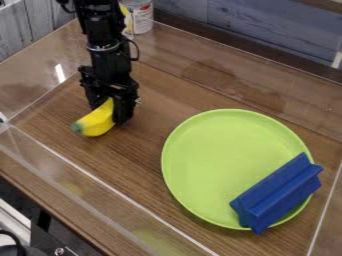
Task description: Remove the banana from inside the green plate and put it on the table
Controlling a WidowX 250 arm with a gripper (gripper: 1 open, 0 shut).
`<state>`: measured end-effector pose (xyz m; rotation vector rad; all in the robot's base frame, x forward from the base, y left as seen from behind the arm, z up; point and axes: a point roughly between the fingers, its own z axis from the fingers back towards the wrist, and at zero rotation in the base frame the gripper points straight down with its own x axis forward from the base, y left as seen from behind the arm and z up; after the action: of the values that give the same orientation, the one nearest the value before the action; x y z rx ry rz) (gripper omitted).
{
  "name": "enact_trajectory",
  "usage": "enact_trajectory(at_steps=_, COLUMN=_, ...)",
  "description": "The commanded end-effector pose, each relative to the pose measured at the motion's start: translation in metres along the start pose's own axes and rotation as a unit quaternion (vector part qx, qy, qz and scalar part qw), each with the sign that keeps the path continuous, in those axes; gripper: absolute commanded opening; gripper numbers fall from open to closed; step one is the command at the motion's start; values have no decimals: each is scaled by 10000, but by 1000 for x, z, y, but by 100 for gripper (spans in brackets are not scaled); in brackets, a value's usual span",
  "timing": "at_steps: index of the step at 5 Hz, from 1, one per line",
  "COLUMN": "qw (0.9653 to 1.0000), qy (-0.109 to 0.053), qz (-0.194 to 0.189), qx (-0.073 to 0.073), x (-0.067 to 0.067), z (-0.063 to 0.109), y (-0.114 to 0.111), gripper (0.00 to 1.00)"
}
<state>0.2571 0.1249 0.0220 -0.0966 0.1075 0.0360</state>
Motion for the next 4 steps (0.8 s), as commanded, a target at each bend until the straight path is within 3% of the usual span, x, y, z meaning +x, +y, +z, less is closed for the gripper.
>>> enact_trajectory(at_steps=1, qw=9992, qy=-367, qz=19, qx=134, x=8, z=26, y=2, gripper=100)
enact_trajectory(at_steps=2, qw=9986, qy=-516, qz=29, qx=123, x=9, z=43, y=-1, gripper=100)
enact_trajectory(at_steps=4, qw=9952, qy=-955, qz=7, qx=214, x=13, z=115, y=-17, gripper=100)
